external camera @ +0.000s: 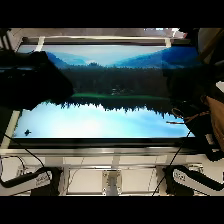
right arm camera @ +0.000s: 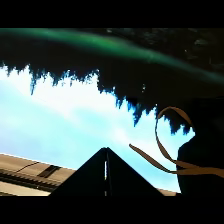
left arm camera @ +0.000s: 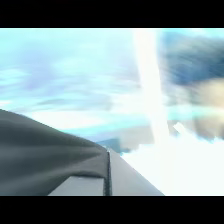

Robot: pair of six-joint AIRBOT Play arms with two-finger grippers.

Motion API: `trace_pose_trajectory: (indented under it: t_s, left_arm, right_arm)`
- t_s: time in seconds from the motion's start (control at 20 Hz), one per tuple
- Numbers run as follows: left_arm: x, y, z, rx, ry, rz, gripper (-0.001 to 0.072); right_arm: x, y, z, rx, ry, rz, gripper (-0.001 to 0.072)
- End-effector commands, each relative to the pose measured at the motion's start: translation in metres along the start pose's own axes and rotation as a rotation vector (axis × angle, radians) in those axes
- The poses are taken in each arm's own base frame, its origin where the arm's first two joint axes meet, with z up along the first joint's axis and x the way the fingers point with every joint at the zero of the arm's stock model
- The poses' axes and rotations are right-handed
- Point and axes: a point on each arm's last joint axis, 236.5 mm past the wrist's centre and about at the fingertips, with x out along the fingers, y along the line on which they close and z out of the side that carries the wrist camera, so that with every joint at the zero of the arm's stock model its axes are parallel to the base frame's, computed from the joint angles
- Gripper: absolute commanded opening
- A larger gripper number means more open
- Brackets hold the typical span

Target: Fold the clothes and pants, and hang the long-sleeved shirts on hangers.

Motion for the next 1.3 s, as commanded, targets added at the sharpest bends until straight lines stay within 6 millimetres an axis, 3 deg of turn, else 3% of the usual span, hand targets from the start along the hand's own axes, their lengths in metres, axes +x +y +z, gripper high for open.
trace_pose_trajectory:
  t_s: [0.0, 0.2, 0.3, 0.4, 0.5, 0.55, 0.6, 0.65, 0.75, 0.8, 0.9, 1.0, 1.05, 1.15, 1.25]
  left_arm:
    - [0.007, -0.161, -0.026, 0.2, 0.013, -0.262, 0.0018]
    - [0.071, -0.311, -0.088, 0.318, 0.028, -0.505, 0.0018]
    - [0.112, -0.37, -0.122, 0.32, -0.002, -0.571, 0.0018]
    - [0.153, -0.402, -0.156, 0.307, -0.022, -0.586, 0.0019]
    - [0.184, -0.408, -0.188, 0.309, 0.014, -0.575, 0.0051]
    - [0.192, -0.403, -0.192, 0.312, 0.026, -0.562, 0.0384]
    - [0.197, -0.39, -0.181, 0.313, 0.012, -0.536, 0.072]
    - [0.196, -0.371, -0.163, 0.315, 0.007, -0.506, 0.0715]
    - [0.182, -0.301, -0.115, 0.349, 0.013, -0.39, 0.0714]
    - [0.17, -0.255, -0.092, 0.358, 0.025, -0.305, 0.0701]
    - [0.141, -0.133, -0.054, 0.26, 0.078, -0.049, 0.0588]
    - [0.103, -0.008, -0.053, 0.084, 0.19, 0.217, 0.0588]
    - [0.082, 0.037, -0.069, 0.003, 0.275, 0.302, 0.0589]
    - [0.036, 0.113, -0.091, -0.123, 0.385, 0.448, 0.0589]
    - [-0.013, 0.178, -0.094, -0.211, 0.375, 0.577, 0.0588]
  right_arm:
    - [-0.001, -0.02, 0.001, -0.002, -0.004, -0.083, 0.0008]
    - [0.005, -0.022, 0.003, 0.001, 0.0, -0.081, 0.0008]
    - [0.01, -0.023, 0.004, 0.004, 0.013, -0.077, 0.0008]
    - [0.016, -0.023, 0.004, 0.007, 0.025, -0.066, 0.0008]
    - [0.022, -0.024, 0.005, 0.01, 0.036, -0.061, 0.0008]
    - [0.026, -0.024, 0.005, 0.012, 0.041, -0.055, 0.0008]
    - [0.029, -0.021, 0.007, 0.018, 0.042, -0.028, 0.0008]
    - [0.034, -0.019, 0.009, 0.028, 0.04, 0.003, 0.0008]
    - [0.039, -0.017, 0.013, 0.048, 0.031, 0.048, 0.0008]
    - [0.042, -0.019, 0.013, 0.058, 0.031, 0.056, 0.0008]
    - [0.048, -0.022, 0.014, 0.068, 0.04, 0.062, 0.0008]
    - [0.053, -0.014, 0.018, 0.068, 0.039, 0.108, 0.0008]
    - [0.055, -0.007, 0.021, 0.068, 0.033, 0.144, 0.0007]
    - [0.056, 0.004, 0.024, 0.063, 0.025, 0.19, 0.0008]
    - [0.056, 0.009, 0.024, 0.05, 0.03, 0.193, 0.0008]
